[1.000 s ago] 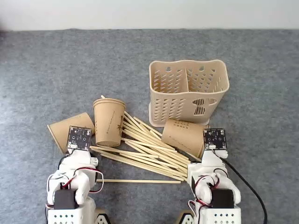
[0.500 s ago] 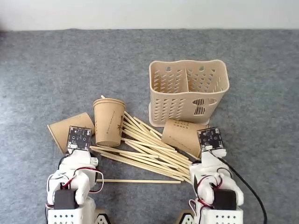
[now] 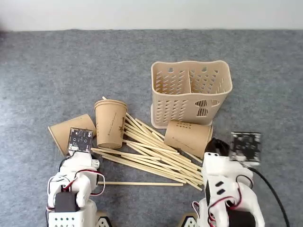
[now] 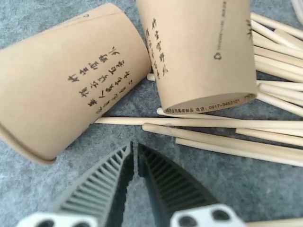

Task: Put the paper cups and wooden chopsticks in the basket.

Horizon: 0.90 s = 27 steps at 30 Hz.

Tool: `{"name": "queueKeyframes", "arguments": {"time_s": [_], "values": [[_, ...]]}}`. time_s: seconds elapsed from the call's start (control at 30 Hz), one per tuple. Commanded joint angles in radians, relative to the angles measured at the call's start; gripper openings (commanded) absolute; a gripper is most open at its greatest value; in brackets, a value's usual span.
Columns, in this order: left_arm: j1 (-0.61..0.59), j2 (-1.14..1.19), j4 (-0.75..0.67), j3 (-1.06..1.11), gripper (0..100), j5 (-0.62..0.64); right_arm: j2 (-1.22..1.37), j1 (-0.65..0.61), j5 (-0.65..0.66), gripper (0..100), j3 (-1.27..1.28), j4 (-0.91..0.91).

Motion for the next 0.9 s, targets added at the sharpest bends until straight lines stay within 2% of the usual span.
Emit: {"name": "queueKeyframes", "arguments": {"time_s": [0.0,0.3,0.4,0.53,0.67,0.77,0.87], "values": [[-0.005,-0.012,0.003,-0.005,1,-0.011,0.058,0.012,-0.080,1.2,-0.109,0.012],[-0.005,-0.012,0.003,-0.005,1,-0.012,0.644,0.002,-0.114,1.2,-0.413,0.177],[-0.005,-0.012,0.003,-0.005,1,-0.012,0.785,0.002,-0.112,1.2,-0.459,0.165],[-0.005,-0.012,0.003,-0.005,1,-0.012,0.828,0.010,-0.112,1.8,-0.454,0.090],[-0.005,-0.012,0.003,-0.005,1,-0.012,0.828,0.002,-0.158,11.1,-0.388,0.019],[-0.005,-0.012,0.003,-0.005,1,-0.012,0.828,0.004,-0.227,21.0,-0.269,-0.097],[-0.005,-0.012,0.003,-0.005,1,-0.012,0.828,0.001,-0.229,27.7,-0.121,-0.236]]}}
